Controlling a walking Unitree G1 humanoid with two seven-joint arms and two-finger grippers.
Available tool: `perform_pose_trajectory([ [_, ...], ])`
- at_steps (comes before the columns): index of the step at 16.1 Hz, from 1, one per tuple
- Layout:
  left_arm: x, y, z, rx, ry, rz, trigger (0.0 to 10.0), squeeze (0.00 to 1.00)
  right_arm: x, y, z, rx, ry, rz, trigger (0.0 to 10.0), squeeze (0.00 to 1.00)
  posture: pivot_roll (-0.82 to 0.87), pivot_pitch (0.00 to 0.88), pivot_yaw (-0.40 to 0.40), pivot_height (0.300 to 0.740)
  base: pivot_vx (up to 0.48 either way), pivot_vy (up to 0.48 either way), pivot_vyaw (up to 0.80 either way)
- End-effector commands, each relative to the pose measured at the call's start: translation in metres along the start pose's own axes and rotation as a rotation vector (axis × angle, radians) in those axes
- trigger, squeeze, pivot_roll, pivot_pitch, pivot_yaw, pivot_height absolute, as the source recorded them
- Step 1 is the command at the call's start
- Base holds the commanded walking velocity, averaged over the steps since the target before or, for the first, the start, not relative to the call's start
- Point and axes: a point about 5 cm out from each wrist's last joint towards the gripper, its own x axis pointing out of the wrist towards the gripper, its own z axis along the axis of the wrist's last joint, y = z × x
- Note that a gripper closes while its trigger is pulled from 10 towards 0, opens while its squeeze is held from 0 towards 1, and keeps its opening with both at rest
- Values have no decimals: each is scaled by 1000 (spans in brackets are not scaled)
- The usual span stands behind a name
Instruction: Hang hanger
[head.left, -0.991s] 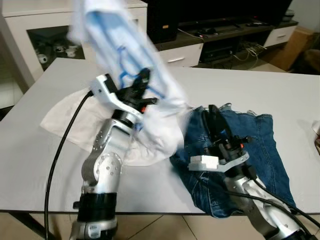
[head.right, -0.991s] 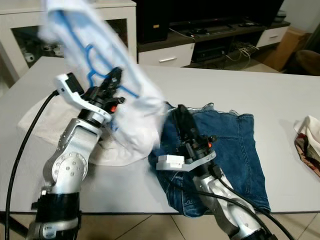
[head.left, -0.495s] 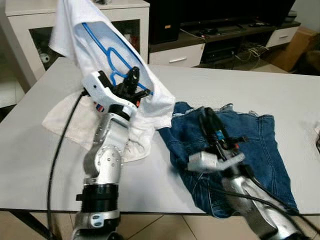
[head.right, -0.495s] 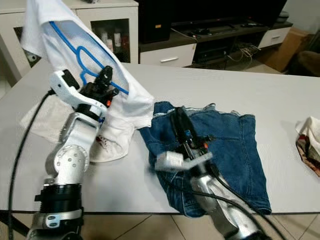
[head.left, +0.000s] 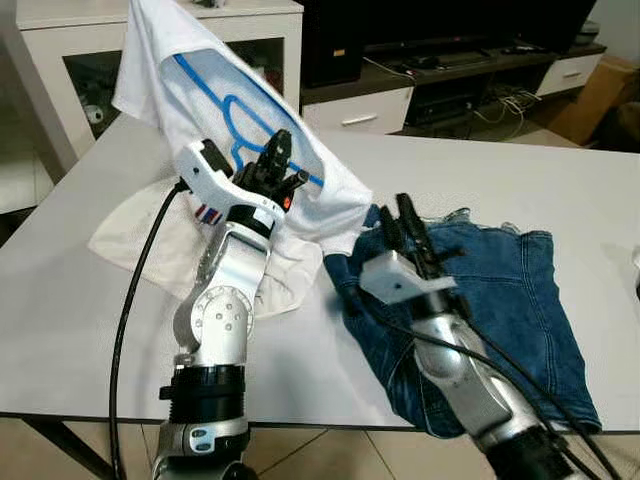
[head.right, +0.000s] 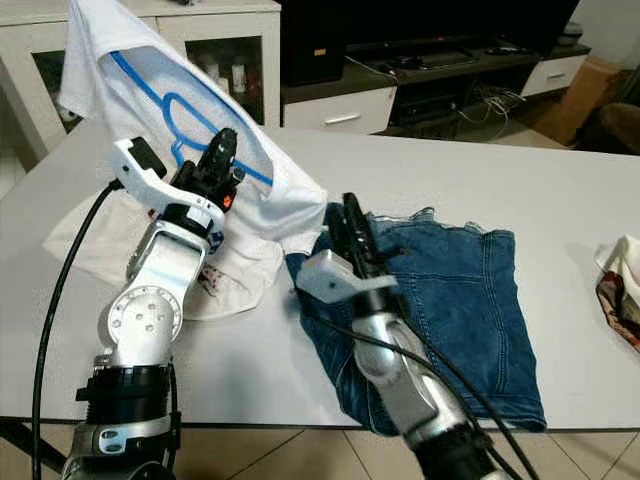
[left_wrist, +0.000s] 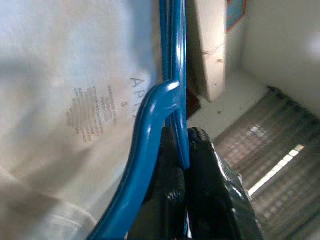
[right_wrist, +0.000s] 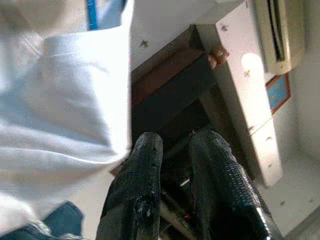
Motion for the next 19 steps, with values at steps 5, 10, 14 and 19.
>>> perform_pose_trajectory([
  [5,-3,-37,-13,-20,86,-220,2353,0,19,10,5,-74,-34,4,10000,0,70,39,-32,740,0,0,0],
  [10,-6,-36,-11,-7,91,-217,3137,0,28,1,-8,-119,21,-50,0,0,74,37,-39,740,0,0,0],
  [14,-6,-28,-9,11,84,-186,3059,0,23,-5,-8,-94,3,-76,0,0,66,38,-39,740,0,0,0],
  [19,-3,-22,-3,31,64,-161,3725,0,12,-8,-11,-95,-21,-48,0,0,61,38,-40,740,0,0,0],
])
